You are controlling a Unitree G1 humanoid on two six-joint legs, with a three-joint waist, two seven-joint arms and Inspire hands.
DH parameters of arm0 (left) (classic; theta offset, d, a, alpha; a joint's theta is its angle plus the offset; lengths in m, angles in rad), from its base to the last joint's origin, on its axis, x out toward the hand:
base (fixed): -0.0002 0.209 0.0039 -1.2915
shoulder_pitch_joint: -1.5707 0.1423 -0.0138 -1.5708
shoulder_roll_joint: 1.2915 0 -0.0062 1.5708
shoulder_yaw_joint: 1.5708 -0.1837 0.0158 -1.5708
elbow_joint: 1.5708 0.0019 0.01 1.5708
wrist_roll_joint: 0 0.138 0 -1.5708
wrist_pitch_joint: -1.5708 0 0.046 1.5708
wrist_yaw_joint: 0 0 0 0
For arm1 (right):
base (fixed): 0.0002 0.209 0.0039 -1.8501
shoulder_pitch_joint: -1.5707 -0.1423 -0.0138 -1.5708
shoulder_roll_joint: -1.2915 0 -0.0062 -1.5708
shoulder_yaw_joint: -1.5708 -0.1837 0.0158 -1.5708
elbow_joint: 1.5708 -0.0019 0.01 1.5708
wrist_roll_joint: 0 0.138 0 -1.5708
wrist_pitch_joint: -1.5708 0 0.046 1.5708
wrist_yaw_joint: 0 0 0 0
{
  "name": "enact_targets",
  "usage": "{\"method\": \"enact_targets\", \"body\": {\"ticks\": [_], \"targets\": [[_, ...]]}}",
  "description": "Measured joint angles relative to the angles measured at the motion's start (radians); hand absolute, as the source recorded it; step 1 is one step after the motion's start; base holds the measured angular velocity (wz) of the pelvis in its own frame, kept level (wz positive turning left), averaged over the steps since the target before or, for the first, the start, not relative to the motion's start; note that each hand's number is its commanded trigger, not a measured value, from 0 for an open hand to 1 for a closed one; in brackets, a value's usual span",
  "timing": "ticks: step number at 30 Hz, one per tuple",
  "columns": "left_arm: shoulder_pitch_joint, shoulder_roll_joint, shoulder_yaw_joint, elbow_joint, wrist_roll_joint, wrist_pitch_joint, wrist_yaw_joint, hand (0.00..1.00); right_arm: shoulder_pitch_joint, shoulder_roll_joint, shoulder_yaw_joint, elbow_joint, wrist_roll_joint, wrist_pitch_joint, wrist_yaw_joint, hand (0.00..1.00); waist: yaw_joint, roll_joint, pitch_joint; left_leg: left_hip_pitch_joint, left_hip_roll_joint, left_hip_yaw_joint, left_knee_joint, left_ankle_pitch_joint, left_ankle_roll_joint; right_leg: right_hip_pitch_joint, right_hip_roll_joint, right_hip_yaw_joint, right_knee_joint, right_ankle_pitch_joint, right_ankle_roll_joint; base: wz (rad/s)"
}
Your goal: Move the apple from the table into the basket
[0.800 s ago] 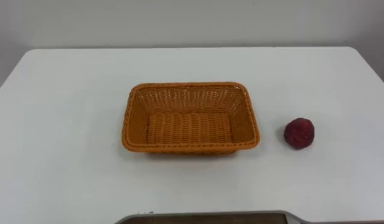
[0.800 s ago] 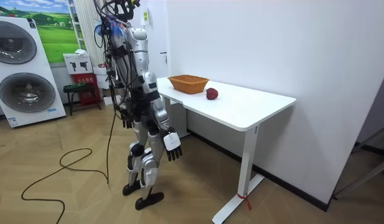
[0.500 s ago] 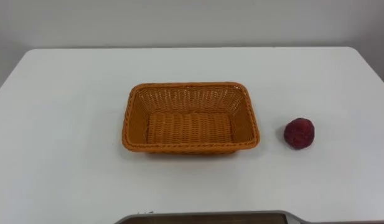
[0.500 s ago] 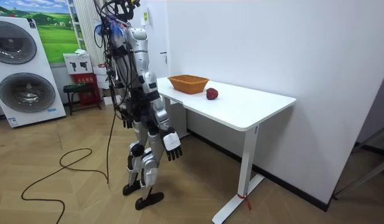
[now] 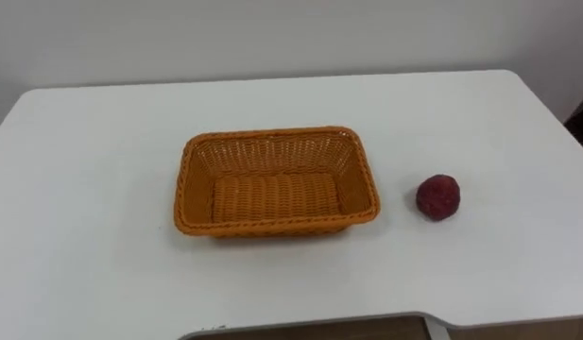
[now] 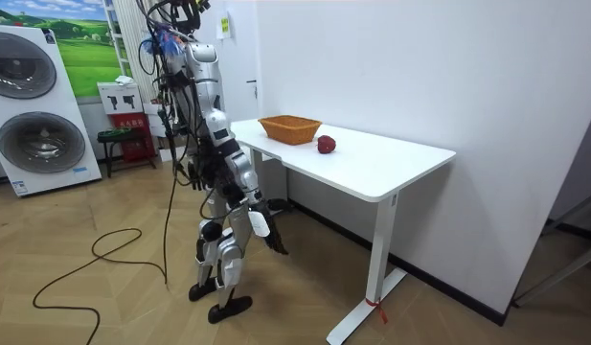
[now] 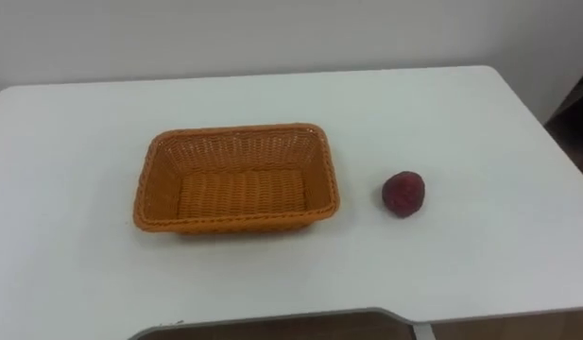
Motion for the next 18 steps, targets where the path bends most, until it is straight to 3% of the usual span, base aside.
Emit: {"method": "enact_targets", "body": {"ticks": [5,9,13,18], "targets": [[0.005,0.019,0.005,-0.008,-0.002,-0.016,0.044,0.00,-0.004,-0.022,-0.104,-0.144,0.157,-0.043,-0.166,0.00,-0.007,-0.006,-0.0056,0.000,0.000,0.027,-0.001,0.000,0.000,-0.018,0.001,0.023,0.021,-0.002,0.001,-0.14],[0.016,0.019,0.008,-0.033,0.003,-0.021,0.054,0.00,-0.005,-0.028,-0.138,-0.233,0.158,-0.057,-0.288,0.00,-0.008,-0.013,-0.0074,-0.005,0.000,0.041,-0.001,0.000,0.000,-0.028,0.000,0.028,0.035,-0.004,0.003,-0.07],[0.033,0.020,0.009,-0.069,0.005,-0.028,0.073,0.00,-0.011,-0.033,-0.158,-0.345,0.124,-0.100,-0.436,0.00,-0.013,-0.022,-0.0084,-0.019,0.000,0.041,0.001,0.000,0.000,-0.041,-0.001,0.025,0.038,-0.005,0.003,0.04],[0.043,0.022,0.000,-0.075,0.000,-0.030,0.073,0.00,-0.027,-0.045,-0.173,-0.583,-0.025,-0.142,-0.629,0.00,-0.022,-0.018,-0.0075,-0.043,-0.001,0.038,0.001,0.002,0.003,-0.070,-0.001,0.025,0.040,-0.003,0.003,0.00]]}}
